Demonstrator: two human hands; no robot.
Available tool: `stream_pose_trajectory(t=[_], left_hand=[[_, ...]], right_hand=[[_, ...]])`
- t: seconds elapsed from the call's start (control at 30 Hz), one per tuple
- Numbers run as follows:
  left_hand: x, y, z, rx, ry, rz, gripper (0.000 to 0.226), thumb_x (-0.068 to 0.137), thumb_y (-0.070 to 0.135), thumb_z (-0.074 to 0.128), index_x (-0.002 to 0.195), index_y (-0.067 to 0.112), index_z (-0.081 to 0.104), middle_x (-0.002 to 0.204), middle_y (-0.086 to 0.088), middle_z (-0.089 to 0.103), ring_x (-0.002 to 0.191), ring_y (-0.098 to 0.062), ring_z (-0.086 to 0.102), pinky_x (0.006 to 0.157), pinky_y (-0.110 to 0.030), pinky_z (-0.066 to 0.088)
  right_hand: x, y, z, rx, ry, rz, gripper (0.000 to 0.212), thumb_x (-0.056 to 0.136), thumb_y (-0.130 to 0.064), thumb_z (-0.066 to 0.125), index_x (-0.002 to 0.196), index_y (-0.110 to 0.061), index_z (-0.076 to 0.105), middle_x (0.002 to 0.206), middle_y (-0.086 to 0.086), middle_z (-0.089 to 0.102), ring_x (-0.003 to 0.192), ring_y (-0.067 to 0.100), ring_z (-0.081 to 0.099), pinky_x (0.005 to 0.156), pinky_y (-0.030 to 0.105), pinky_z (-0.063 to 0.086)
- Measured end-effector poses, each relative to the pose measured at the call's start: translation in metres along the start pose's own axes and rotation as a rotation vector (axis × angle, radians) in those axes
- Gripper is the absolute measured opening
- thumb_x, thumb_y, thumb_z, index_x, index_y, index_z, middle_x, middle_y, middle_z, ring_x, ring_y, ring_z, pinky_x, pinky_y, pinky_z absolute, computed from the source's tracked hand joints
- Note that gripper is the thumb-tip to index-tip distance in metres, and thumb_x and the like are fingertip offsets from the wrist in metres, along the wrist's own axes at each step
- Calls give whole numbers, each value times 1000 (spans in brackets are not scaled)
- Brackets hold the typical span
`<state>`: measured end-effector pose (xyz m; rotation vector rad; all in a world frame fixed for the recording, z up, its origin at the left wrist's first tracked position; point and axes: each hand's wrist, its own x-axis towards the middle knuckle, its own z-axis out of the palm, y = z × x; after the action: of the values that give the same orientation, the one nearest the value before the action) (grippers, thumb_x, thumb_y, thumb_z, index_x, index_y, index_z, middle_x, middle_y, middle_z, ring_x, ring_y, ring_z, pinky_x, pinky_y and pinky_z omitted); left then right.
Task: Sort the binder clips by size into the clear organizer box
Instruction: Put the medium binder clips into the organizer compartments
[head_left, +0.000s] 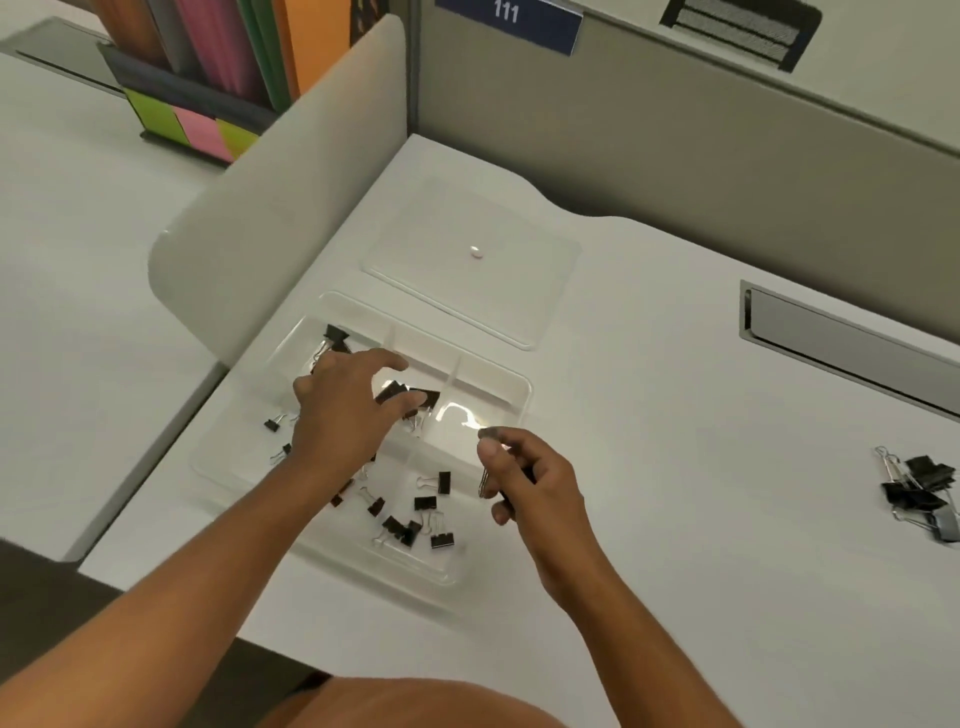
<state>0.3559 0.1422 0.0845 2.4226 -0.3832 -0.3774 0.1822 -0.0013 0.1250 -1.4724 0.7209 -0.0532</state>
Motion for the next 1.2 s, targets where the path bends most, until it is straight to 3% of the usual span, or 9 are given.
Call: stream_pose_trajectory(t=[0.13, 0.27, 0.37, 0.5, 0.67, 0.9, 1.0, 1.07, 1.2], left_hand=[[-21, -4, -22, -385, 34, 10, 14, 97, 46, 69, 106, 35, 73, 99, 15, 74, 96, -2, 67, 82, -30, 53], [-44, 7, -34, -934, -367, -146, 28, 104, 37, 59, 116, 20, 78, 110, -6, 80, 106, -24, 76, 91, -41, 61], [-45, 8, -40, -1070, -437, -177, 24, 102, 26, 63, 114, 13, 79, 112, -21, 78, 104, -31, 76, 93, -41, 61], [-33, 5, -49, -979, -364, -189, 17, 96, 7, 71, 111, 12, 79, 97, -13, 82, 92, -25, 79, 82, -30, 64], [13, 6, -44, -414, -45, 85, 26, 97, 28, 74, 123, 22, 75, 103, 4, 72, 84, -7, 74, 76, -17, 51], [63, 11, -15, 227, 15, 255, 42, 95, 53, 70, 129, 29, 70, 125, 5, 70, 125, -25, 50, 98, -46, 38], [57, 7, -17, 85, 48, 250, 37, 97, 47, 70, 128, 27, 72, 135, 2, 61, 124, -23, 53, 100, -42, 40], [42, 3, -26, -133, 52, 207, 25, 98, 37, 71, 121, 27, 75, 119, 5, 67, 100, -13, 63, 90, -33, 50], [-8, 6, -38, -451, -256, 61, 13, 97, 35, 72, 108, 29, 75, 87, 2, 76, 73, -10, 72, 69, -31, 59]], right_hand=[[17, -22, 24, -141, 33, -123, 23, 92, -44, 75, 113, -34, 72, 74, 4, 59, 66, 8, 53, 64, 21, 49], [28, -32, 51, -321, 22, -224, 30, 87, -48, 79, 114, -39, 70, 70, 1, 55, 62, 3, 48, 60, 18, 45], [31, -31, 66, -451, 54, -278, 28, 89, -38, 78, 115, -41, 70, 71, -6, 52, 65, 2, 50, 63, 16, 45], [30, -29, 73, -524, 60, -300, 45, 83, -39, 83, 124, -44, 66, 75, -16, 53, 74, 4, 53, 67, 16, 46], [27, -20, 68, -441, 98, -207, 55, 86, -39, 82, 132, -47, 55, 81, -2, 56, 69, 4, 51, 70, 28, 54], [11, -8, 68, -341, 73, -132, 43, 95, -21, 74, 132, -36, 60, 83, 3, 60, 63, 0, 54, 63, 12, 50], [10, -5, 65, -275, 101, -98, 35, 97, -24, 71, 127, -38, 60, 82, 4, 61, 68, 9, 60, 66, 16, 53], [11, -7, 63, -161, 147, -33, 26, 101, -27, 66, 124, -38, 62, 80, 0, 59, 68, 15, 60, 67, 19, 55], [20, -15, 66, 116, 217, 22, 19, 109, -34, 48, 121, -36, 63, 86, 1, 61, 75, 15, 60, 79, 30, 51]])
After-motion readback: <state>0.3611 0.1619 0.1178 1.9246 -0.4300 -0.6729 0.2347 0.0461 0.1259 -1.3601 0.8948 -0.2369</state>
